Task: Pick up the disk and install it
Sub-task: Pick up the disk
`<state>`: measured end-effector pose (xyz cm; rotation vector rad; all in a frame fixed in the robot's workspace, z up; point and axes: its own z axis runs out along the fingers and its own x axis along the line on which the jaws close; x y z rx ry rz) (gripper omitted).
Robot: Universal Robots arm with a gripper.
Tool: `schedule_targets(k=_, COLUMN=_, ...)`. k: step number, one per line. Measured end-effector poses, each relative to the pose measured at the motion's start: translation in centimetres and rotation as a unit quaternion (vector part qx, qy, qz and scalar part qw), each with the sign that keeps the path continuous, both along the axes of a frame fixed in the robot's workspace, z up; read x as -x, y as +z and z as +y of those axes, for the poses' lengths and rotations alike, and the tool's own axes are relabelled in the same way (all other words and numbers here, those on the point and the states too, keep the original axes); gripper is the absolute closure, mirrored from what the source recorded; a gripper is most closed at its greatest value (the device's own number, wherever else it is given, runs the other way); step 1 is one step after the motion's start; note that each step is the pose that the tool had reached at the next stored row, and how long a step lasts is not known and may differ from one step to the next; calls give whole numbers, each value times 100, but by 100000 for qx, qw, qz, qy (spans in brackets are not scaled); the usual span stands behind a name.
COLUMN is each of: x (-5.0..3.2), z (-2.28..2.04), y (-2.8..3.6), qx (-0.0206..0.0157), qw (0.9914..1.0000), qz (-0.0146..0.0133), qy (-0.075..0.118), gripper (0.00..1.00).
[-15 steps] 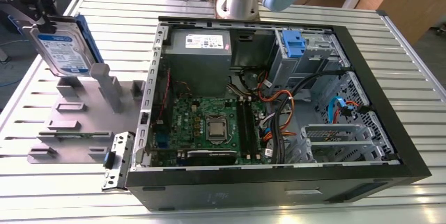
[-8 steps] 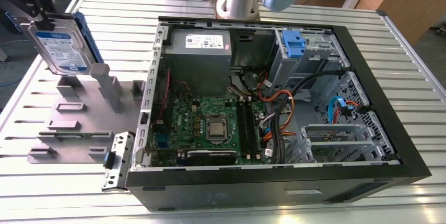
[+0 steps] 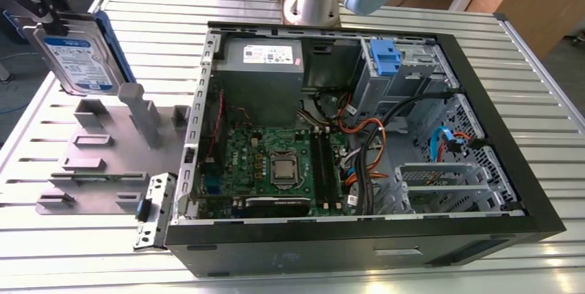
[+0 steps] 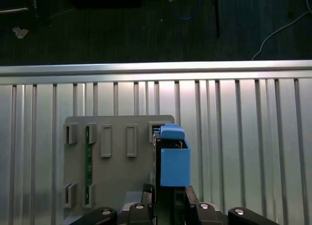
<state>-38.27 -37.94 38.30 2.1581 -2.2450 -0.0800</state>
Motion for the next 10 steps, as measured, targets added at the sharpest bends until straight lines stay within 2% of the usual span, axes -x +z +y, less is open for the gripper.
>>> schedule_targets(k=10, x=0, z=0, y=72, qx=4, qw=100000, qz=7, qy=1, gripper=65)
